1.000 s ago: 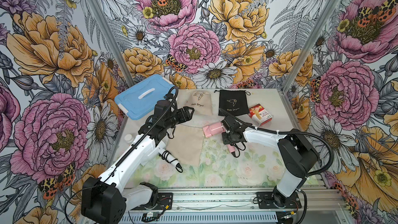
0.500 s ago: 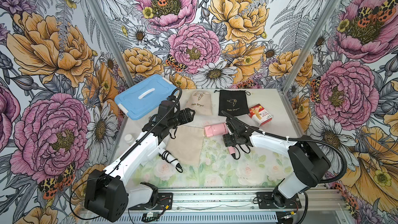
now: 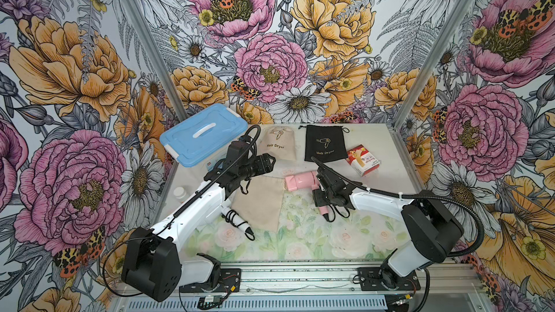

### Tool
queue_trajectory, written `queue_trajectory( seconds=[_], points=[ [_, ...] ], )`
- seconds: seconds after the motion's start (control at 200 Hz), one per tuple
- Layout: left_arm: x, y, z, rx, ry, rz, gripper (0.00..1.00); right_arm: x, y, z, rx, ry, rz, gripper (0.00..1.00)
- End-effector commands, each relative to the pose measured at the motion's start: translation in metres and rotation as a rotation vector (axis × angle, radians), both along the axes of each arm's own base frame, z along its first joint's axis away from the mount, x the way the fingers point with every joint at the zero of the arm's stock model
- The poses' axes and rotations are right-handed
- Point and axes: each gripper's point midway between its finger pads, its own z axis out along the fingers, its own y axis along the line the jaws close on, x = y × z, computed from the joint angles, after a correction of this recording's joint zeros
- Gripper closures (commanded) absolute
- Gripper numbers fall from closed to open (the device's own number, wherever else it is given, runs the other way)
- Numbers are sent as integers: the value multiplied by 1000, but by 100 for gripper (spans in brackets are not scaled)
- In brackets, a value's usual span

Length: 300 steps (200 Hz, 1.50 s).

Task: Pack away hair dryers
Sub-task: Pick up the hair dryer from the center of the board, then fold the hair dryer.

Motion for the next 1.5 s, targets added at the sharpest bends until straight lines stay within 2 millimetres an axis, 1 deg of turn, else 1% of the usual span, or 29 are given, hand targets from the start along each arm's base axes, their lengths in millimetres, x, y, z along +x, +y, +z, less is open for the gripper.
queue_trajectory(
  seconds=[0.0,0.105,0.185,0.22,0.265,0.315,0.35,0.455,0.615,0.755,0.88,0.98,1.096,1.171,1.286,1.416,1.496],
  points=[
    [7,-3,10,17,-34,-1,21,2,9,-9,18,-2,0,40],
    [8,-4,11,17,-35,-1,21,-1,9,-15,10,8,6,49],
    [10,-4,13,18,-36,-1,21,-3,8,-13,8,3,17,61],
    [11,-5,14,19,-37,-5,21,-2,7,-10,10,-9,19,66],
    [11,-7,15,19,-36,-9,21,-1,9,-3,17,-27,35,69],
    [11,-7,16,22,-37,-14,21,1,11,8,29,-54,52,74],
    [12,-7,18,27,-39,-16,21,1,12,15,37,-73,66,76],
    [11,-9,25,32,-47,-42,21,3,18,44,71,-143,129,78],
    [8,-13,45,-1,-82,-120,21,2,22,87,97,-266,226,82],
    [2,-22,66,-92,-98,-233,21,-1,26,120,114,-363,309,85],
    [-9,-31,89,-188,-118,-368,21,-4,27,145,114,-443,370,87],
    [-18,-39,105,-249,-128,-476,21,-6,34,169,139,-501,424,87],
    [-23,-44,107,-255,-119,-556,21,-6,43,201,156,-585,481,87],
    [-26,-48,111,-291,-115,-609,21,-5,49,218,151,-634,516,86],
    [-28,-56,118,-336,-121,-691,21,-2,56,236,130,-690,561,85],
    [-27,-62,120,-359,-120,-732,21,3,62,246,102,-729,595,85],
    [-30,-66,123,-372,-128,-766,20,5,65,251,82,-750,608,85]
  ],
)
